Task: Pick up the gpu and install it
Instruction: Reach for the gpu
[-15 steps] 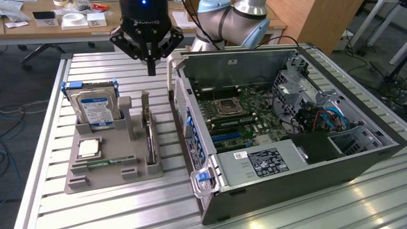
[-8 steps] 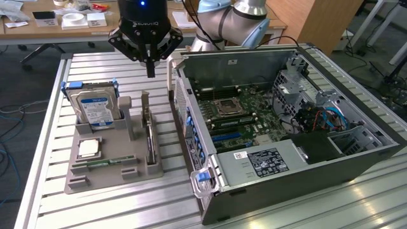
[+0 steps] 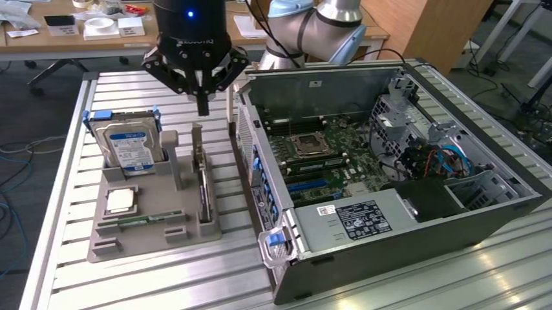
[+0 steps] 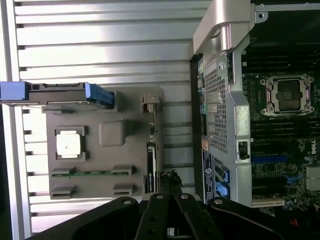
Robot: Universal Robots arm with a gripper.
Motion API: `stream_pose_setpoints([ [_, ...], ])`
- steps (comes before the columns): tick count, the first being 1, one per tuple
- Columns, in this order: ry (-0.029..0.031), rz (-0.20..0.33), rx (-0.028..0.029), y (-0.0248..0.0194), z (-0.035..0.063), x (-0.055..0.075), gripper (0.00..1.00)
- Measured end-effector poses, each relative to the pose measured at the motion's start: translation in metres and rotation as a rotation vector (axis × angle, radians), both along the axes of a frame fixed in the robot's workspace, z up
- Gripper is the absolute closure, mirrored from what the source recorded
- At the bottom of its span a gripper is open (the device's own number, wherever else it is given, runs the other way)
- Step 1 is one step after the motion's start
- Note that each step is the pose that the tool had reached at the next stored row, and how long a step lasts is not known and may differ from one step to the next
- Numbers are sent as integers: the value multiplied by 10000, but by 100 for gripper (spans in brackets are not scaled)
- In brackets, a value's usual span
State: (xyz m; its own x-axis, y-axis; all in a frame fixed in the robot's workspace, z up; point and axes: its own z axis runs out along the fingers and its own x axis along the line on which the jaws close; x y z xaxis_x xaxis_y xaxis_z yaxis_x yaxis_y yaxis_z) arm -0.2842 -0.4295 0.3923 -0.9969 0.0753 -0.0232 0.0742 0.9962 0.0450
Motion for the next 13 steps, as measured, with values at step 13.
stream_pose_setpoints([
  [13, -1, -1, 0, -278, -7, -86, 89],
])
